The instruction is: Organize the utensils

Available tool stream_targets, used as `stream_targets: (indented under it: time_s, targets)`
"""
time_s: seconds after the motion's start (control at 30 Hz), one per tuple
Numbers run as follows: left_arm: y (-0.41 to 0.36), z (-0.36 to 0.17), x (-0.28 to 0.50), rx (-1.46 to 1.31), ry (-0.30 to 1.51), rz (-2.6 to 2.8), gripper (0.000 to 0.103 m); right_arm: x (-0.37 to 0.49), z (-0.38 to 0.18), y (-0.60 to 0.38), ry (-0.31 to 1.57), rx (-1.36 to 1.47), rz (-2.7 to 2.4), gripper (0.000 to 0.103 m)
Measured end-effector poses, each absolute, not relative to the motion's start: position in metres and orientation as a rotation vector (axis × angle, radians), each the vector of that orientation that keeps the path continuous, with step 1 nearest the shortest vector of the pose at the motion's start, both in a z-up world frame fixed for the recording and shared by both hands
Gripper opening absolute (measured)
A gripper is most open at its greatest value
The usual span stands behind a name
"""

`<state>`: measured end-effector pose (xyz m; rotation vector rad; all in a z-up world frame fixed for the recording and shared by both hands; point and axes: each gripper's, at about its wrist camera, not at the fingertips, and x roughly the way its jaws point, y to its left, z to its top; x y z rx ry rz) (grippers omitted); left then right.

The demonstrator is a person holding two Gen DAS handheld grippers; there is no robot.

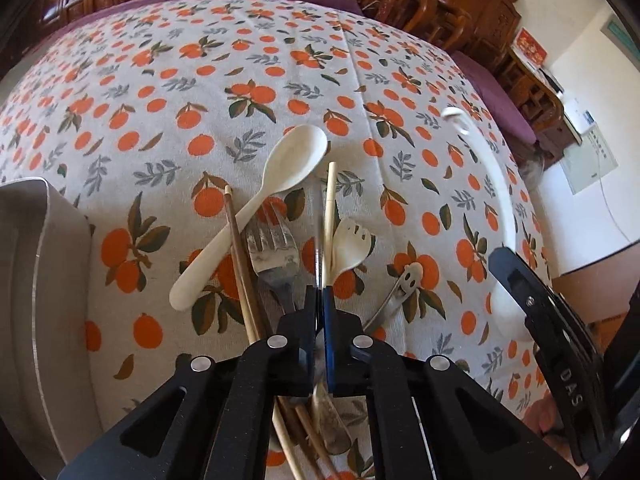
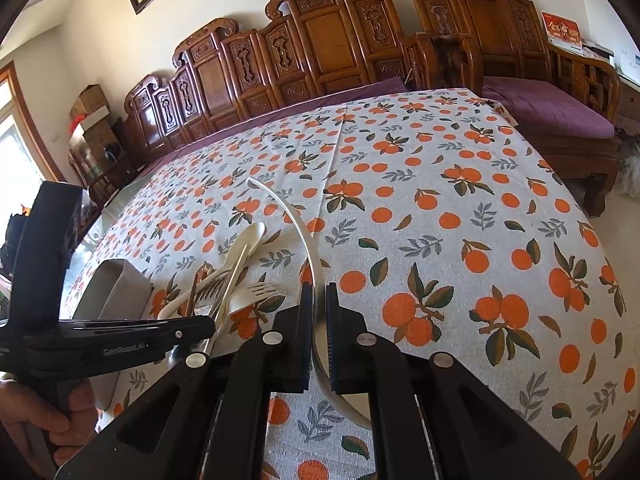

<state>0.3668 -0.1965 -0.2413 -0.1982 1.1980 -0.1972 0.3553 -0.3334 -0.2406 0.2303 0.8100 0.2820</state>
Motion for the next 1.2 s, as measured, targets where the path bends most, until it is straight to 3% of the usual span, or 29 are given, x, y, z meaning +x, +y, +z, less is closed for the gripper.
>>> stream_targets:
  time_s: [0.5,0.93,1.2]
  targets:
    - [-0.184,-0.198,0.342,-0.089,1.088,-0.235,0.001,0.353,-0.237,-0.316,0.817,0.197,0.304,0.008]
    - [-0.108,-0.164,0.309,-0.042,1.015,-0.186,0.001,0.342,-0.224,-0.278,0.829,0.178,0.312,0.008]
    - [-0.054,-0.169,0.296,-0.018,0.995,-0.131,0.001,0.333,-0.223,-0.245,0.848,0.127,0.330,0.008]
